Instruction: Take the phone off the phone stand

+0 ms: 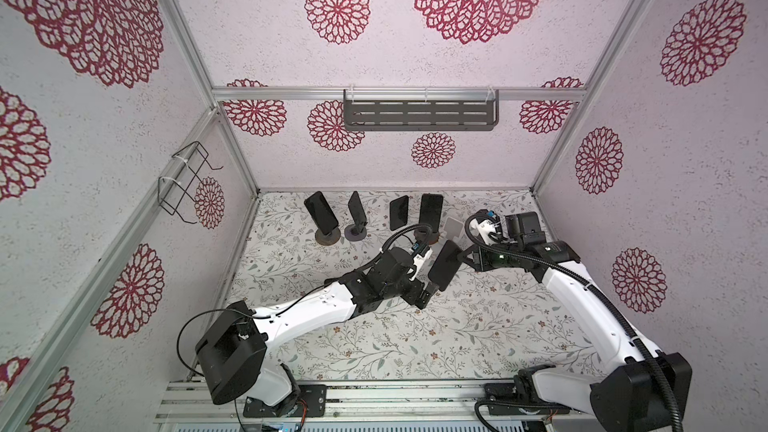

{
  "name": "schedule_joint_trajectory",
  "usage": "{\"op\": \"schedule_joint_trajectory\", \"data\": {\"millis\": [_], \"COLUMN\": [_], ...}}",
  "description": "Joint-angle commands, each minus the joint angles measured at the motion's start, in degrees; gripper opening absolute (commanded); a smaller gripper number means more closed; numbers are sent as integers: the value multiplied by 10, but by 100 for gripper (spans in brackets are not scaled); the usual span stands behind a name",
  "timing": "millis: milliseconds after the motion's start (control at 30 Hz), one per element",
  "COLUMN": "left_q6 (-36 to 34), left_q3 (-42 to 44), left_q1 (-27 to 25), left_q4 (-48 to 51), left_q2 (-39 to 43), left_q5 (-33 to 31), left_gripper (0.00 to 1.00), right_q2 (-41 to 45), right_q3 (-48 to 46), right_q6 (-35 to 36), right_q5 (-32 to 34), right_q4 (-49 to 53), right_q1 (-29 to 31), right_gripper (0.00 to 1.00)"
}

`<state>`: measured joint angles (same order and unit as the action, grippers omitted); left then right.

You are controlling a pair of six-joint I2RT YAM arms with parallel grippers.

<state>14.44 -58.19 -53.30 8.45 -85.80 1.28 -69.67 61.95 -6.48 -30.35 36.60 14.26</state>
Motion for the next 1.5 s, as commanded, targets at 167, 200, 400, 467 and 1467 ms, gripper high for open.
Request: {"op": "schedule_joint_trajectory", "data": {"millis": [167,200,400,467,1467], "left_q6": [-59,-62,-69,-70,18], "left_q3": [-58,-64,-82,-84,-82], "left_q1": [-2,-2,-2,-2,21], "left_q4": [20,26,37,31,54], "left_q2": [-54,-59,-82,-86,-83], "left_q5": [34,25,1,2,-5], "left_gripper": [97,97,97,97,39], "right_q2": [15,16,32,35,-14], "right_q3": [-5,-10,-29,-31,-64], "right_q6": [-47,-53,-72,-71,-126], "right_q5": [-68,-73,-104,-108,-77], "right_q4": [-43,-51,-77,-73,-153], "right_q1": [15,18,30,32,41], "right_gripper": [0,0,0,0,26]}}
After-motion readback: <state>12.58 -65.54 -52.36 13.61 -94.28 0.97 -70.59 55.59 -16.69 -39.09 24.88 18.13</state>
